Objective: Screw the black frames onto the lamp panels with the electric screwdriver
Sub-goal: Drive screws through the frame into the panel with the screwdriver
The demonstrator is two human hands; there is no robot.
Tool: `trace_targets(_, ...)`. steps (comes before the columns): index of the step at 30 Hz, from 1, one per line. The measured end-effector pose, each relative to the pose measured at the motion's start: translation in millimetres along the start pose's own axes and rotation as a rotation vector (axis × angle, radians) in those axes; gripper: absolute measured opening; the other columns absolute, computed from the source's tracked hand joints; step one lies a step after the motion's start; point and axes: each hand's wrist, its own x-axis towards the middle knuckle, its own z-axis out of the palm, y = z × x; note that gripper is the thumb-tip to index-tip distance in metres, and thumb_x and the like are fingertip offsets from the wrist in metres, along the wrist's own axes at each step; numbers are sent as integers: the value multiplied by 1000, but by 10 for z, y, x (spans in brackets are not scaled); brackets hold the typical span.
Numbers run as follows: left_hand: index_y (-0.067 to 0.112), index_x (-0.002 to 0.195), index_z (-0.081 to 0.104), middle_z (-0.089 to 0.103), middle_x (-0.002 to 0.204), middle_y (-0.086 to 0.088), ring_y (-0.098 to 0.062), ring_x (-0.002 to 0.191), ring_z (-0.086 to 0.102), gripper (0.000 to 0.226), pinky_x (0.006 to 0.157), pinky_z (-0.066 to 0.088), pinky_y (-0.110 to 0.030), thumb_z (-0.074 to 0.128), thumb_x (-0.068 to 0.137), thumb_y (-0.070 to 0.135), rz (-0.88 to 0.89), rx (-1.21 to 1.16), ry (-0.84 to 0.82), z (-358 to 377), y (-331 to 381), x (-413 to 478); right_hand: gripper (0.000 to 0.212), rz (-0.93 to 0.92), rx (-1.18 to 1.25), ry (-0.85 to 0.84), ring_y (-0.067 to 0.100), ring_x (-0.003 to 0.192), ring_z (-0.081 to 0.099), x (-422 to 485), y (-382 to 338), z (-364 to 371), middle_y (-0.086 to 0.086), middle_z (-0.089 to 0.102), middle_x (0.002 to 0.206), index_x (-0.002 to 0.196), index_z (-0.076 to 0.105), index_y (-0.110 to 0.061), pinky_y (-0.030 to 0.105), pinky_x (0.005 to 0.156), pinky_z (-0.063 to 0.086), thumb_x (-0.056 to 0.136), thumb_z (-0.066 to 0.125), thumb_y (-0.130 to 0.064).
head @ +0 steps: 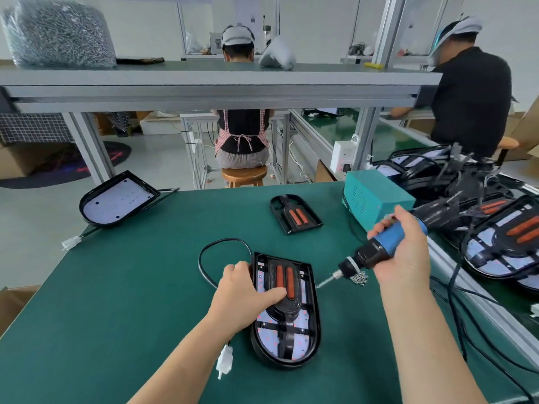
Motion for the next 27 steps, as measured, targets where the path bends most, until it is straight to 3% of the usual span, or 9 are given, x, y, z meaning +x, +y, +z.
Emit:
trace_targets(6, 17, 101, 50, 56, 103, 3, -24, 102, 56, 71, 93, 49, -41, 67, 67, 77, 27, 269, -64, -49, 42, -28, 19, 30, -28, 240, 13, 59, 55, 58, 28, -636, -1, 56, 70, 97, 52, -18, 29, 68, 49, 94, 70, -25)
trace_targets(8, 18, 103, 48, 54, 105, 2, -24, 102, 58, 73, 93, 49, -41, 65, 67, 79, 2, 319, -92, -61, 70, -17, 20, 35, -62, 292, 15, 62, 56, 54, 73, -723, 1, 58, 74, 95, 53, -16, 29, 66, 51, 94, 71, -25)
trace_targets(11, 18, 109, 46, 44, 110, -1, -25, 102, 55, 76, 90, 49, -38, 66, 67, 78, -44, 337, -130, -85, 97, 13, 32, 18, -112, 360, 15, 62, 59, 88, 163, -792, 6, 60, 80, 110, 47, -11, 28, 61, 53, 92, 72, -18)
trace_targets(16, 16, 107, 50, 64, 108, -2, -19, 100, 62, 68, 94, 51, -41, 83, 63, 56, -110, -23, -186, -80, 48, 51, 44, -87, -410, 436, 17, 69, 66, 135, 325, -878, 11, 64, 99, 112, 36, -13, 29, 62, 50, 89, 73, -17)
trace_targets(19, 14, 111, 47, 65, 112, -4, -23, 105, 62, 69, 96, 50, -43, 90, 65, 42, -183, -223, -194, -29, 27, 48, 48, -109, -664, 438, 22, 75, 57, 136, 380, -887, 18, 55, 115, 115, 39, -6, 32, 61, 43, 88, 74, -25)
trace_targets(23, 15, 110, 46, 66, 114, -5, -23, 106, 63, 66, 96, 49, -43, 93, 66, 28, -224, -377, -194, 31, 19, 41, 65, -181, -845, 431, 41, 103, 54, 126, 414, -845, 24, 36, 136, 138, 34, 4, 40, 81, 48, 91, 72, -21)
trace_targets(27, 14, 117, 43, 64, 117, -5, -22, 109, 61, 69, 91, 47, -38, 92, 68, 24, -248, -455, -209, 49, 20, 28, 80, -213, -942, 444, 43, 125, 42, 128, 422, -808, 27, 33, 144, 150, 22, 4, 51, 101, 45, 91, 71, -18)
